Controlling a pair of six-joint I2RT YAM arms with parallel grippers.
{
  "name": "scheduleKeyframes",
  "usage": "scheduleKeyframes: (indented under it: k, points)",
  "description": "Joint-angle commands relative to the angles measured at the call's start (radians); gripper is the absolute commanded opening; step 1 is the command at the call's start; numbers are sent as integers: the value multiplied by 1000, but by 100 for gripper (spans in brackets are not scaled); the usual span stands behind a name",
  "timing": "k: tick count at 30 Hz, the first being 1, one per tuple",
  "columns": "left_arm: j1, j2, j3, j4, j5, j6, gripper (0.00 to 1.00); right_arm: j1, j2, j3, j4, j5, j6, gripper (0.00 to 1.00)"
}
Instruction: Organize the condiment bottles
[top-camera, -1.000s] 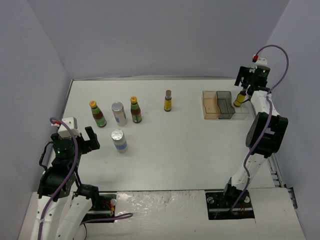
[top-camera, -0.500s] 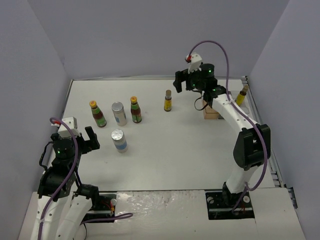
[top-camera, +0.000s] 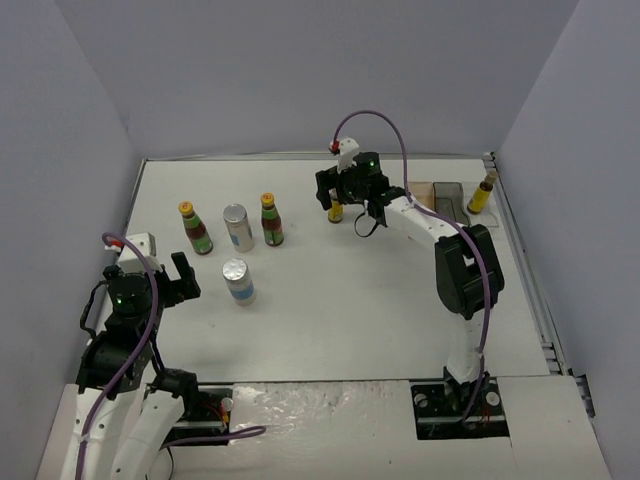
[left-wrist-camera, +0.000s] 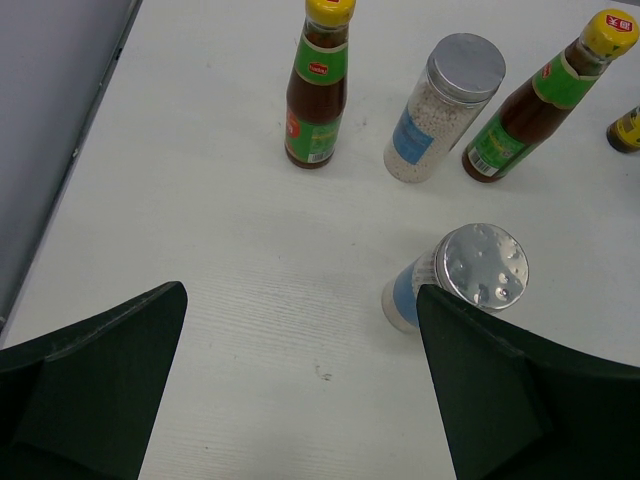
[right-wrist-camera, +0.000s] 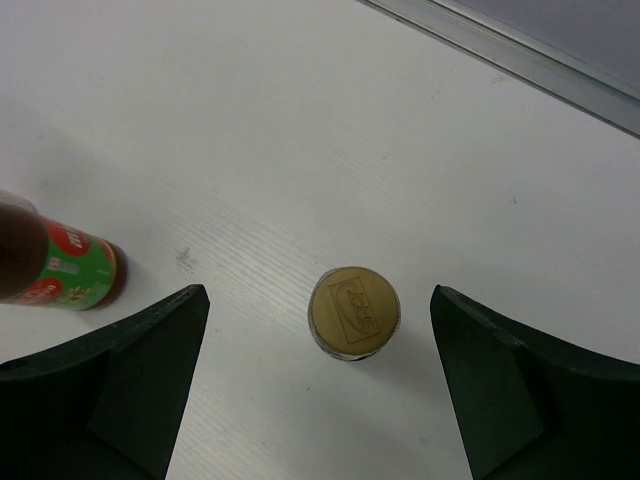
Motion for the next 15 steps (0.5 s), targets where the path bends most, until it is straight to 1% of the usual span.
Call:
scheduleKeyframes:
  k: [1, 3, 6, 8, 9, 15]
  points:
    - [7, 30, 29, 57, -4, 12, 97, -7, 14, 28, 112, 35, 7, 79]
    - [7, 31, 29, 57, -4, 12, 97, -9, 32, 28, 114, 36, 7, 69]
    - [7, 32, 29, 56, -4, 12, 97, -10, 57, 32, 126, 38, 4, 61]
    - [5, 35, 29, 54, -4, 12, 97, -10, 63, 32, 134, 40, 6, 53]
    - [5, 35, 29, 54, -4, 12, 97, -12, 65, 32, 139, 40, 9, 53]
    - [-1, 41, 30, 52, -3, 10, 97, -29, 23, -5, 152, 49, 20, 22]
